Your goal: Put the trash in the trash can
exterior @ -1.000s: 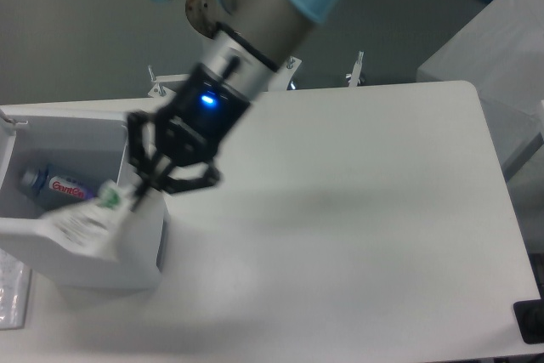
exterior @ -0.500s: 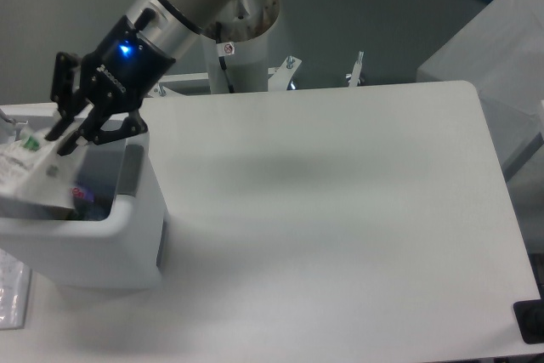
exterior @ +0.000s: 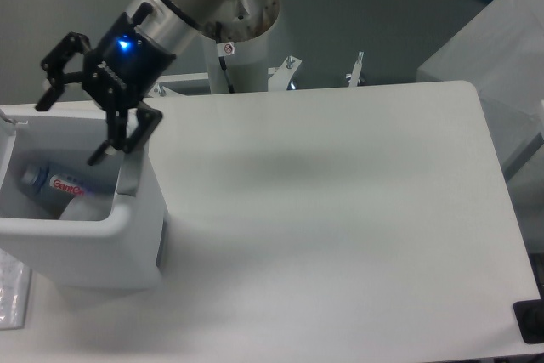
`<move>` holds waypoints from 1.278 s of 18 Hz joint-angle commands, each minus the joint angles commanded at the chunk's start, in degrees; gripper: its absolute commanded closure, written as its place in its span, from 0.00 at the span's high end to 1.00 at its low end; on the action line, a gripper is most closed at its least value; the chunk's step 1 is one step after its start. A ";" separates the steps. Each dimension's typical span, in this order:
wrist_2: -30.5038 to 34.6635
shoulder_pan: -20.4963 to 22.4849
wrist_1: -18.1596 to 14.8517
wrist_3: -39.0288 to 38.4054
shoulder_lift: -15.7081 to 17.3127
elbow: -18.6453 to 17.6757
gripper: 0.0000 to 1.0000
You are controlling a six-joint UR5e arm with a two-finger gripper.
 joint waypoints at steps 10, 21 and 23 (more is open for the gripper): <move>23.48 6.24 -0.79 5.28 -7.45 13.09 1.00; 38.84 17.58 -7.73 28.31 -21.70 16.79 1.00; 43.50 17.77 -8.61 33.12 -22.32 17.05 1.00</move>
